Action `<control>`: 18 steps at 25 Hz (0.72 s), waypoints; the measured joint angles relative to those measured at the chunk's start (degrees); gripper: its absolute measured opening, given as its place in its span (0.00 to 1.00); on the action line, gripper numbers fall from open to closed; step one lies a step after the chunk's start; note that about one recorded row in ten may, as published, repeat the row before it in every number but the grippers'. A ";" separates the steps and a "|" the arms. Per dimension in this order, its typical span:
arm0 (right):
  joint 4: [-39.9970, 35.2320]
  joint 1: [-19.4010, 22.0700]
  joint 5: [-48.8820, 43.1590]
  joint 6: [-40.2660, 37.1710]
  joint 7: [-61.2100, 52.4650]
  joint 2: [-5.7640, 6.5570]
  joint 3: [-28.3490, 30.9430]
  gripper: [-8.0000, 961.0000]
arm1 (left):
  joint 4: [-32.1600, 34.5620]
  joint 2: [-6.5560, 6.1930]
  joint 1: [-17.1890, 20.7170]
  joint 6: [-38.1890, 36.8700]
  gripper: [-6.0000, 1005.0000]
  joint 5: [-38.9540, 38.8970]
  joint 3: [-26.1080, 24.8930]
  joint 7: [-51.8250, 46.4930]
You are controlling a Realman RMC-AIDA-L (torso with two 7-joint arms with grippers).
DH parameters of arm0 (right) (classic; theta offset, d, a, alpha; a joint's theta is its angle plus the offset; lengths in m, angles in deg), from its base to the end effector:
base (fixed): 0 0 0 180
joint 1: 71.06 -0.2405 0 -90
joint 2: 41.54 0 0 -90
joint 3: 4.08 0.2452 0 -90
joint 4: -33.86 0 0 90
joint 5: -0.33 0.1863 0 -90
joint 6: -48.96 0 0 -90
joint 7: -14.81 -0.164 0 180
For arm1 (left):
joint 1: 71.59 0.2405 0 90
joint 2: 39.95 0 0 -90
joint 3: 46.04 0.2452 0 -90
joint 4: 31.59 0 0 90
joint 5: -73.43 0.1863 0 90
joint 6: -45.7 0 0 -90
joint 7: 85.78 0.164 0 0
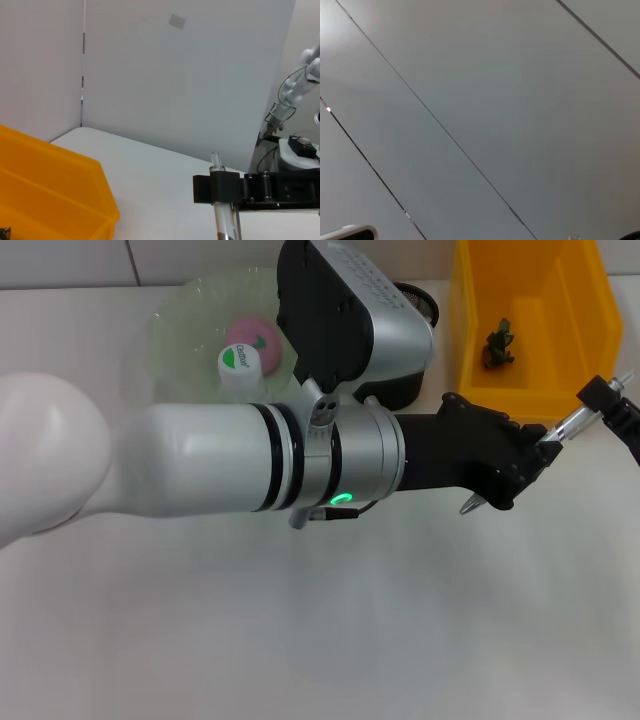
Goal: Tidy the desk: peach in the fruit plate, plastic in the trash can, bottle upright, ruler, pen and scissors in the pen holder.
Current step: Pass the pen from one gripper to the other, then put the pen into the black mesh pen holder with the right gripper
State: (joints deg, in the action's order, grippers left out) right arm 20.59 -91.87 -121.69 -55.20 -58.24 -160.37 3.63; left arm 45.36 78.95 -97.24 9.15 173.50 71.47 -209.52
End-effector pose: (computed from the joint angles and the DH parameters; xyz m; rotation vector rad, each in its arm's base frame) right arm 0.2699 0.2525 0.0181 -2.0022 1.0438 1.4884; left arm -0.0663 0.2836 -0.1191 -2.8137 -0.4379 -0.5558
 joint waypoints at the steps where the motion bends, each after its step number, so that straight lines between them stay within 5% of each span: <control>1: 0.00 0.00 0.00 0.02 0.00 0.00 0.00 0.17 | 0.00 0.00 0.00 0.00 0.14 0.00 0.00 0.00; 12: -0.04 0.49 0.23 0.09 0.37 0.01 0.28 0.17 | 0.09 0.11 1.29 -0.16 0.24 -0.31 -0.50 0.04; 18: -0.49 0.52 0.63 0.32 0.40 0.05 0.62 0.14 | 0.51 -0.02 2.27 -0.16 0.47 -1.29 -1.16 0.17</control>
State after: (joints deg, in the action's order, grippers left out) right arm 20.10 -91.36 -121.06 -54.89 -57.84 -160.33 4.25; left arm 45.87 78.93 -94.97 8.99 172.21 70.31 -209.36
